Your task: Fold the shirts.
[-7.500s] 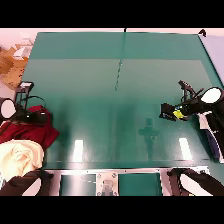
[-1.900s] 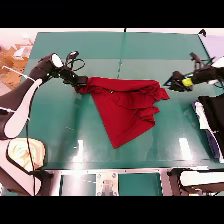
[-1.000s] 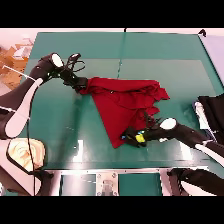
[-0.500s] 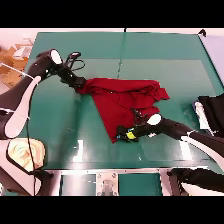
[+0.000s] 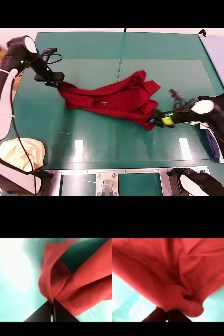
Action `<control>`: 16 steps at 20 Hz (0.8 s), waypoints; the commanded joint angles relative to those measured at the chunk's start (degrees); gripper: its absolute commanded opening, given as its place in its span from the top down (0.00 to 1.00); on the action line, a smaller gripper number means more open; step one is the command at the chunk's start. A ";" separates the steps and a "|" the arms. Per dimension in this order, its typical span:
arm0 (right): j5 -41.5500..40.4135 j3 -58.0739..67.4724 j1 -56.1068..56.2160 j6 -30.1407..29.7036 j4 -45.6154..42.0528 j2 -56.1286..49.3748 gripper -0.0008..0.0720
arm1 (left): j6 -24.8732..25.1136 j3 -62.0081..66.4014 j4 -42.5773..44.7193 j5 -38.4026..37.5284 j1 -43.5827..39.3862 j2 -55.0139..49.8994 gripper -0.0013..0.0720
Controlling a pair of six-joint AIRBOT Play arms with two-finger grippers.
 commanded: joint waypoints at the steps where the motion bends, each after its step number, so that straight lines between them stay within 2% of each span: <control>1: 6.03 5.66 -9.05 -2.21 -3.96 7.30 0.96 | -0.59 -4.92 -2.34 -5.31 0.96 5.38 0.95; 6: 11.74 24.17 -13.29 -2.58 -3.76 10.67 0.96 | -1.81 -8.26 -2.21 -3.26 1.09 23.85 0.95; 9: 13.84 43.08 -13.31 -1.99 -0.57 10.97 0.96 | -3.74 -4.17 -5.38 0.74 1.07 35.98 0.95; 11: 12.85 56.74 -13.31 -0.02 -0.68 10.95 0.96 | -5.07 3.61 -6.21 6.97 1.07 42.99 0.95; 13: 9.27 69.33 -13.31 1.73 -1.03 10.93 0.96 | -7.58 13.40 -6.16 16.65 1.07 48.70 0.95; 16: 4.76 81.66 -13.31 2.78 -1.38 11.04 0.96 | -8.41 22.93 -5.99 24.57 1.07 53.27 0.95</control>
